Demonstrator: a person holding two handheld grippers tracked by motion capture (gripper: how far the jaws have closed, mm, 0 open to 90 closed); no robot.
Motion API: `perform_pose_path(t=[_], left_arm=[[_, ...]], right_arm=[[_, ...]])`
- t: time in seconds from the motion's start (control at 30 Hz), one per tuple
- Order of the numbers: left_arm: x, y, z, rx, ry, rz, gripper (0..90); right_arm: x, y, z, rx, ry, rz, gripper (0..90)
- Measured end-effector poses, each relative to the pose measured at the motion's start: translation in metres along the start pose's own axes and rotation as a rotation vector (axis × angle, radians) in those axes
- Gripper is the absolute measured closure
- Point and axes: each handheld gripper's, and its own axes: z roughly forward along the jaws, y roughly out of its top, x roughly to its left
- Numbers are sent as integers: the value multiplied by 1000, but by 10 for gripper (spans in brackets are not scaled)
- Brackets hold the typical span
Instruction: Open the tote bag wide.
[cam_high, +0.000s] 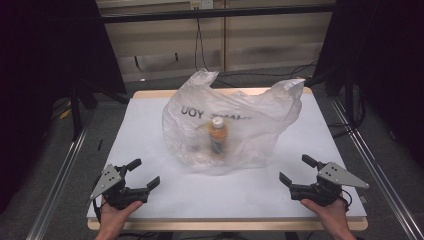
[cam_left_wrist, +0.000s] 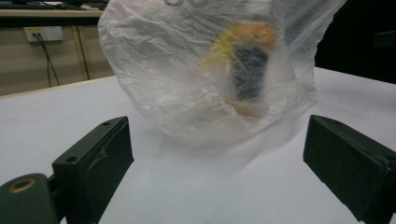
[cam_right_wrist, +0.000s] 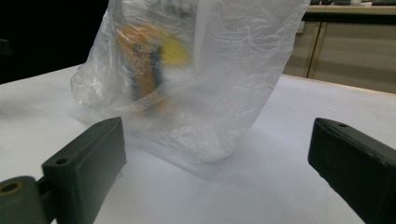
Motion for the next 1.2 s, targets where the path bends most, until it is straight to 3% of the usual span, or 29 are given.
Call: perform_pose_path(t=[0.27, 0.37, 0.43, 0.53, 0.57, 0.63, 0.8, 0.83, 0.97, 1.07, 1.1, 1.2], left_arm=[[-2, 2, 3, 40, -29, -12, 128], [-3, 3, 6, 80, -72, -40, 256], [-5, 5, 7, 87, -84, -13, 312], [-7, 6, 8, 96, -103, -15, 387], [-8, 8, 9, 118, -116, -13, 438], [-9, 8, 11, 138, -134, -60, 475], [-10, 12, 13, 160, -164, -71, 569], [-11, 14, 16, 175, -190, -65, 634], [-17, 21, 20, 190, -229, -29, 730], [-18, 24, 22, 176, -249, -31, 797], [-17, 25, 23, 179, -275, -29, 842], [-18, 27, 30, 182, -262, -35, 881]], right_arm=[[-2, 0, 1, 5, 9, -6, 210], [-5, 1, 2, 11, 28, 10, 317], [-6, 1, 2, 12, 44, 22, 381], [-6, 2, 3, 12, 54, 26, 437], [-7, 4, 4, 14, 75, 26, 493], [-7, 5, 5, 17, 96, 17, 551], [-7, 8, 6, 12, 144, 23, 657], [-7, 11, 8, 11, 164, 25, 729], [-5, 15, 12, 31, 197, 31, 824], [-3, 18, 15, 53, 231, 35, 866], [-1, 21, 18, 67, 248, 32, 900], [1, 24, 21, 83, 254, 35, 900]])
